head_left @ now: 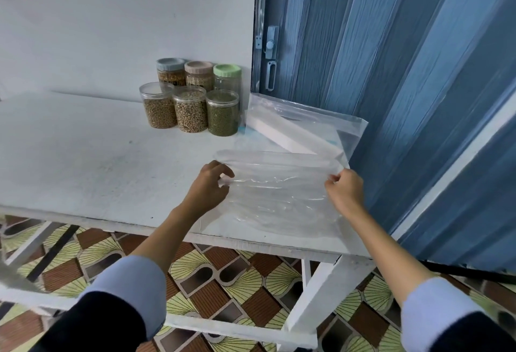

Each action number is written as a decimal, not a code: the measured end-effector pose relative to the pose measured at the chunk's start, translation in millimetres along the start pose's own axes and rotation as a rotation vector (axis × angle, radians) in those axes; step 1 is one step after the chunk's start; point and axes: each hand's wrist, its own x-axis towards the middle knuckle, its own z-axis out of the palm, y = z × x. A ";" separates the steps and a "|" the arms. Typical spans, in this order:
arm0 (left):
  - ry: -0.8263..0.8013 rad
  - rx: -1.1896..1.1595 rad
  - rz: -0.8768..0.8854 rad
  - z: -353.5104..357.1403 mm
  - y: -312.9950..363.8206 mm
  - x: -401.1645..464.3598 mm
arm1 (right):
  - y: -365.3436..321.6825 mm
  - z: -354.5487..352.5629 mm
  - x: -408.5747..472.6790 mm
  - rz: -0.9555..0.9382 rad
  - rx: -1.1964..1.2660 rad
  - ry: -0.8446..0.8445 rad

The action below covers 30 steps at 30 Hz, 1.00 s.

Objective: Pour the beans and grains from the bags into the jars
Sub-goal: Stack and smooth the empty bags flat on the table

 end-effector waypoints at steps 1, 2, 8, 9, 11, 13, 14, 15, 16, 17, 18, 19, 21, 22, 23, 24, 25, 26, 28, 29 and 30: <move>-0.022 -0.025 -0.014 -0.1 2.5 -0.2 | -0.7 0.2 1.0 0.006 -0.010 0.015; -0.032 -0.064 -0.037 -1.2 5.3 -0.5 | -0.9 0.5 2.3 0.012 -0.014 0.031; 0.026 -0.289 -0.129 -7.4 8.9 -0.3 | -2.2 0.5 3.1 -0.015 -0.005 0.084; 0.021 -0.301 -0.132 -7.8 7.4 -0.5 | -2.7 0.3 2.8 -0.017 0.020 0.096; 0.015 -0.269 -0.126 -8.9 6.9 -0.3 | -2.7 0.8 3.4 -0.024 0.070 0.116; 0.024 -0.253 -0.134 -9.5 9.2 1.1 | -3.8 0.8 3.5 -0.044 0.095 0.129; 0.028 -0.270 -0.141 -9.5 10.6 1.9 | -4.7 1.0 3.3 -0.061 0.101 0.138; 0.030 -0.284 -0.149 -9.7 12.2 2.6 | -5.7 1.3 3.3 -0.073 0.109 0.147; 0.034 -0.290 -0.154 -9.3 12.9 3.6 | -6.7 1.1 3.0 -0.084 0.118 0.155; 0.044 -0.285 -0.166 -9.1 14.2 4.6 | -7.7 0.9 2.7 -0.090 0.127 0.163; 0.061 -0.278 -0.185 -8.4 14.5 6.4 | -8.8 0.8 2.4 -0.093 0.130 0.167; 0.081 -0.264 -0.218 -8.0 15.7 8.3 | -9.9 1.0 1.8 -0.096 0.131 0.167; 0.112 -0.231 -0.279 -6.2 17.6 12.7 | -11.9 1.6 0.1 -0.108 0.125 0.161; 0.123 -0.204 -0.296 -4.8 18.5 14.8 | -13.2 1.8 -0.8 -0.114 0.121 0.159; 0.130 -0.167 -0.311 -3.6 18.8 16.3 | -14.0 1.8 -1.5 -0.119 0.116 0.161; 0.136 -0.131 -0.323 -1.9 18.6 17.7 | -14.6 1.7 -1.9 -0.122 0.113 0.165; 0.136 -0.092 -0.331 -1.4 19.2 18.0 | -14.9 1.8 -1.8 -0.122 0.111 0.167; 0.129 -0.056 -0.328 -1.1 19.8 17.9 | -15.4 1.9 -1.5 -0.120 0.110 0.164; 0.083 0.010 -0.310 -1.2 22.8 17.4 | -16.4 1.3 -0.4 -0.118 0.106 0.156; 0.050 0.060 -0.306 -1.8 24.0 17.3 | -16.6 0.9 0.3 -0.118 0.107 0.154; 0.028 0.118 -0.309 -2.1 24.3 17.6 | -16.4 0.0 1.2 -0.119 0.109 0.155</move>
